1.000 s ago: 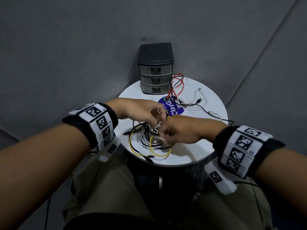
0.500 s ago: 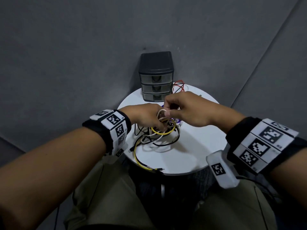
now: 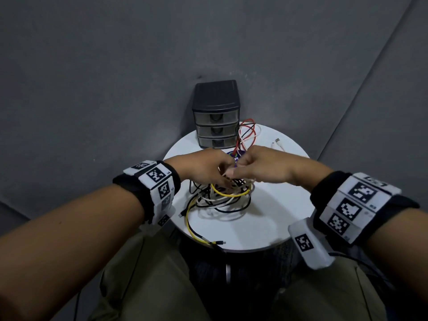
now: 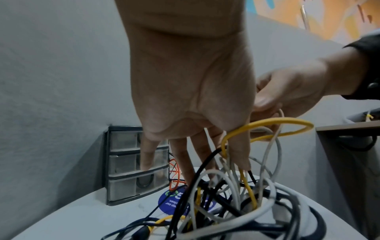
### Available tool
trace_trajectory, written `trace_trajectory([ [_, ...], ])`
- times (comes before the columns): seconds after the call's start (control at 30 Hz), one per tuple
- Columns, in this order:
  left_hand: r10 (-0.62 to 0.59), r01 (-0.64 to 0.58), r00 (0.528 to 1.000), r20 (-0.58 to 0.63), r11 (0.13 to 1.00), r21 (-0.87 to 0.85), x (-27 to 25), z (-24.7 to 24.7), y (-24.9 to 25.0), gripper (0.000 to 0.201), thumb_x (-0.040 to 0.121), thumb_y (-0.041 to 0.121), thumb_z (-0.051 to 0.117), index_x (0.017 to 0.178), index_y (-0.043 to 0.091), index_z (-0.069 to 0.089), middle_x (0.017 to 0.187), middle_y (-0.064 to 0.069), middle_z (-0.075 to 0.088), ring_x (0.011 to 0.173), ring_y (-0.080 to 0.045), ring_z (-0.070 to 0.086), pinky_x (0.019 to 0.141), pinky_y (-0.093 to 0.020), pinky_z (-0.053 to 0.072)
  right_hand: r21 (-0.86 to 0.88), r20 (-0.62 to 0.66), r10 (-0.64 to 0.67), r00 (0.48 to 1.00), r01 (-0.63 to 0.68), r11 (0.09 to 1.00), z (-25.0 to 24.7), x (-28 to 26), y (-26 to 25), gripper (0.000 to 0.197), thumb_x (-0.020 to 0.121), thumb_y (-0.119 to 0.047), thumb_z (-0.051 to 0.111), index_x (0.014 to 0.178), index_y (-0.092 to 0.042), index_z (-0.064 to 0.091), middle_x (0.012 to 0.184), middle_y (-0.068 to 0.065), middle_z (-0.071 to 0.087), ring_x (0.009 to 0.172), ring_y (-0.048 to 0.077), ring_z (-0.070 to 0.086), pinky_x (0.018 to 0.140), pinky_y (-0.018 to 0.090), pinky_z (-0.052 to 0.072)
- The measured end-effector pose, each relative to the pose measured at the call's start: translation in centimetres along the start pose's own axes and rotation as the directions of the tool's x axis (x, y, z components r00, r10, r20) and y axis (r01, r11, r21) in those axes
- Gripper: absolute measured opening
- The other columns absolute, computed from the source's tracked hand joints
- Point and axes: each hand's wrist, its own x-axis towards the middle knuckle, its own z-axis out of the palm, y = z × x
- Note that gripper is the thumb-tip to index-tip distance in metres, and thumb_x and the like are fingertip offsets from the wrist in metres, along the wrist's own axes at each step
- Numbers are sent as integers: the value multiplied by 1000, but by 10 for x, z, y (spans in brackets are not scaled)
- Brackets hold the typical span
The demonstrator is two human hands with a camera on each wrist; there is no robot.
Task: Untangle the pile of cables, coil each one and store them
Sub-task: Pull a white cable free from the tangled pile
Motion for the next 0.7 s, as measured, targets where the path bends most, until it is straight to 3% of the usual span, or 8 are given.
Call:
trace_trajectory([
  [0.13, 22, -20, 999, -31, 999, 48, 3, 6, -1, 18, 86, 27, 78, 87, 34, 61, 75, 17, 61, 70, 3, 55, 61, -14, 39, -132, -78, -70, 994, 60, 989, 4, 2, -3, 36, 99, -28, 59, 67, -15, 68, 69, 5, 65, 67, 19, 57, 68, 33, 47],
  [0.23, -5, 8, 998, -64, 999, 42, 2, 8, -5, 14, 90, 32, 74, 88, 31, 60, 86, 7, 66, 82, -14, 61, 71, -26, 47, 160, -174, -185, 967, 213, 964, -1, 1, 2, 29, 102, -16, 56, 86, -2, 75, 88, 12, 75, 79, 19, 65, 82, 31, 51],
  [0.33, -16, 18, 997, -71, 1000, 23, 0, 3, -10, 15, 91, 34, 72, 89, 36, 57, 91, 5, 66, 86, -18, 61, 78, -33, 50, 457, -254, -205, 945, 305, 835, -4, -2, 7, 30, 103, -8, 51, 88, 7, 72, 84, 15, 72, 71, 13, 59, 68, 18, 46],
  [0.4, -14, 16, 998, -69, 999, 36, 2, 0, -10, 15, 93, 38, 69, 100, 27, 60, 91, 2, 66, 86, -20, 61, 82, -40, 52, 558, -283, -140, 949, 282, 781, -5, -1, 10, 32, 99, -5, 50, 77, 5, 71, 70, 10, 64, 60, 13, 48, 60, 22, 39],
  [0.47, -1, 5, 998, -61, 998, 65, 4, -1, -11, 18, 97, 39, 63, 100, 22, 58, 90, -1, 66, 85, -21, 61, 83, -43, 52, 503, -272, -56, 961, 192, 843, -5, 1, 9, 36, 98, -10, 53, 67, -3, 69, 58, 4, 56, 53, 14, 42, 57, 27, 36],
  [0.53, 19, -15, 998, -65, 998, 57, 5, 0, -10, 13, 99, 38, 59, 95, 25, 56, 89, 0, 65, 85, -22, 60, 82, -43, 51, 286, -205, -15, 979, 74, 955, -5, 2, 5, 37, 100, -22, 57, 70, -7, 71, 52, -2, 52, 49, 12, 40, 53, 26, 35],
  [0.6, 21, -19, 998, -61, 999, 46, 7, 3, -12, 14, 100, 37, 57, 95, 24, 57, 88, 0, 64, 85, -23, 59, 82, -44, 51, 160, -145, -43, 989, 66, 985, -3, 3, 2, 33, 102, -22, 56, 78, -7, 73, 58, 10, 56, 49, 11, 39, 52, 25, 34],
  [0.7, 35, -32, 996, -85, 999, 33, 7, 10, -16, 19, 95, 39, 66, 107, 25, 62, 96, 3, 68, 88, -20, 61, 84, -40, 52, 371, -169, -143, 975, 198, 907, -6, 2, 4, 30, 104, -12, 50, 87, 4, 69, 60, 13, 59, 54, 17, 47, 56, 24, 41],
])
